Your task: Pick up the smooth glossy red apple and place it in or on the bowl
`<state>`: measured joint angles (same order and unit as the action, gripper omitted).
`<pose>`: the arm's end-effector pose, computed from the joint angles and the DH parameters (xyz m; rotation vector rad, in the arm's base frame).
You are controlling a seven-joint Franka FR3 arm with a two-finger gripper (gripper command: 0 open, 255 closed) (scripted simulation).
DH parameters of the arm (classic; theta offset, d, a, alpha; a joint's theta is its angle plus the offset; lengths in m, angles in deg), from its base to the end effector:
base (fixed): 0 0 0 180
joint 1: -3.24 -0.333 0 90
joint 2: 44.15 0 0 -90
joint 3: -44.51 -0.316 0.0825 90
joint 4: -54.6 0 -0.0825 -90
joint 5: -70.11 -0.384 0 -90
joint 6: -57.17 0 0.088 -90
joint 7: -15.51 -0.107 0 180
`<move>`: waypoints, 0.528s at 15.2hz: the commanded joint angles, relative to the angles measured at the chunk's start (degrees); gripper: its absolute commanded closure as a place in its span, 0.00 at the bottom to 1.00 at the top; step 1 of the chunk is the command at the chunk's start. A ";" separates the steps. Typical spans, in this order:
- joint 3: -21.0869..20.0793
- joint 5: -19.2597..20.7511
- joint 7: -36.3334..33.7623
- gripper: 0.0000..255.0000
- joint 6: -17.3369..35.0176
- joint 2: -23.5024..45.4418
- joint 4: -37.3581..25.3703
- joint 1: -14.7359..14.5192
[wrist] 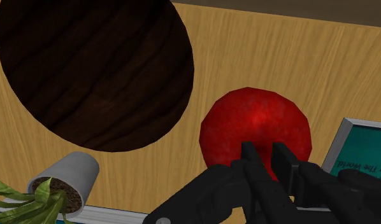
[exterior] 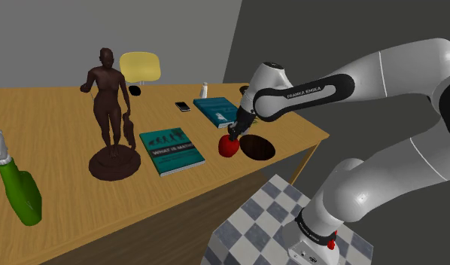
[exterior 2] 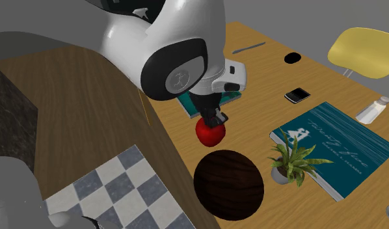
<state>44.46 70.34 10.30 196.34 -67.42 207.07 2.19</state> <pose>0.4058 0.0078 0.3870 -3.1215 0.1077 -0.2723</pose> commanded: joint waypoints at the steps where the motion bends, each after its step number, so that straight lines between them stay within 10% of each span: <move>1: 0.00 0.00 0.00 1.00 0.00 0.00 0.00 0.00; 8: 0.00 0.00 0.00 1.00 -0.93 -0.51 -0.41 0.00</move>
<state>44.46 70.34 10.31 195.81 -67.72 206.83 2.19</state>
